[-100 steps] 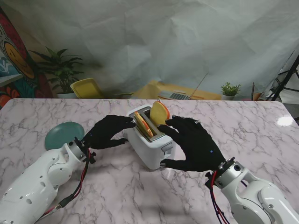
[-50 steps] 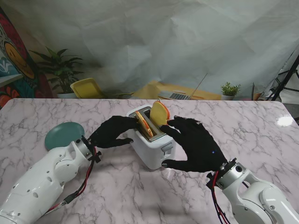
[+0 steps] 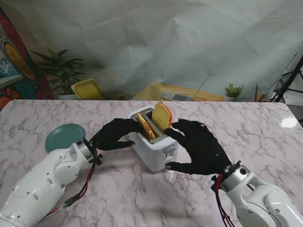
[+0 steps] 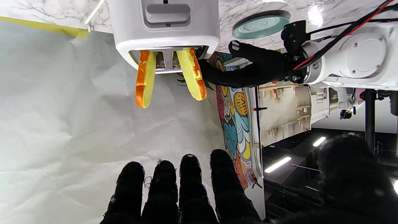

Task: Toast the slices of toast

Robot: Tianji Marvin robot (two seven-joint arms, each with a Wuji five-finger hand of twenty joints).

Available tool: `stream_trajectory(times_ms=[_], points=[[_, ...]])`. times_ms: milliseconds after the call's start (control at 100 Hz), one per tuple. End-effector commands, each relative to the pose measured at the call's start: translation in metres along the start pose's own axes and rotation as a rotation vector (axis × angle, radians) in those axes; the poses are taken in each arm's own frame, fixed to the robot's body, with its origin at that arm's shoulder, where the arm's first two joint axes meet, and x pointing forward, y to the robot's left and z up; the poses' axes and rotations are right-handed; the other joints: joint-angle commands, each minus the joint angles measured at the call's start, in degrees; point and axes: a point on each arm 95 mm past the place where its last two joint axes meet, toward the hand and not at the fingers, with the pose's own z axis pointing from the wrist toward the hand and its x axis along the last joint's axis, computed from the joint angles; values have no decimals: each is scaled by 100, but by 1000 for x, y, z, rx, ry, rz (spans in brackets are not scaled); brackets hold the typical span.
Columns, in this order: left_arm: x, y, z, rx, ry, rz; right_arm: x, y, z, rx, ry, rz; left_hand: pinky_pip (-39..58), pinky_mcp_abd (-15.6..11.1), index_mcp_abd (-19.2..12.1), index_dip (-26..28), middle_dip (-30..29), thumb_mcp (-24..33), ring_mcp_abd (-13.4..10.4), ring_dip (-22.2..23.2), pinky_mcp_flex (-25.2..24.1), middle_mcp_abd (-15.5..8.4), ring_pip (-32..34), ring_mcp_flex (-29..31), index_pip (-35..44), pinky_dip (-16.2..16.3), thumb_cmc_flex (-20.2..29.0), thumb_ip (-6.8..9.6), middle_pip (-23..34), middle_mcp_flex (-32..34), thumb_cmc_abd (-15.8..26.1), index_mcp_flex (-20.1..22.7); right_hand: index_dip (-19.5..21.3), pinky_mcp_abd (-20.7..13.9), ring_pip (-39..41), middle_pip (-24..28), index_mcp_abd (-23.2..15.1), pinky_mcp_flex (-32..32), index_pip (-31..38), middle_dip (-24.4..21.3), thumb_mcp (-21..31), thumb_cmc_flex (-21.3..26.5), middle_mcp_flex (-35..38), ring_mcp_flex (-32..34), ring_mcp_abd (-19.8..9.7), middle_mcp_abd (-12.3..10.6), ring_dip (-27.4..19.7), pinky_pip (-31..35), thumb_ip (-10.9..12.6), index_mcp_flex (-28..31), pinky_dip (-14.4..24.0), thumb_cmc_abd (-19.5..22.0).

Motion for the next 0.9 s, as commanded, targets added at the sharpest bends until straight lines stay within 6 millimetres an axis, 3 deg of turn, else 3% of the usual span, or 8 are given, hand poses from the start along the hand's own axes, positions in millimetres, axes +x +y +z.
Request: stream_trajectory(times_ms=[0, 890], points=[[2, 8, -3, -35, -3, -13, -1, -1, -2, 18, -8, -6, -139, -133, -23, 29, -56, -74, 53, 62, -28, -21, 258, 169, 17, -67, 201, 208, -109, 79, 236, 99, -53, -107, 51, 73, 68, -72, -19, 7, 47, -41, 106, 141, -26, 54, -206, 66, 76, 74, -82, 147], [5, 14, -2, -37, 11, -18, -17, -55, 1, 205, -43, 39, -116, -163, -43, 63, -40, -150, 40, 83, -20, -32, 257, 229, 71, -52, 277, 218, -95, 137, 264, 137, -21, -224, 80, 73, 69, 24, 53, 31, -47, 53, 216, 258, -64, 36, -182, 144, 103, 110, -7, 196]])
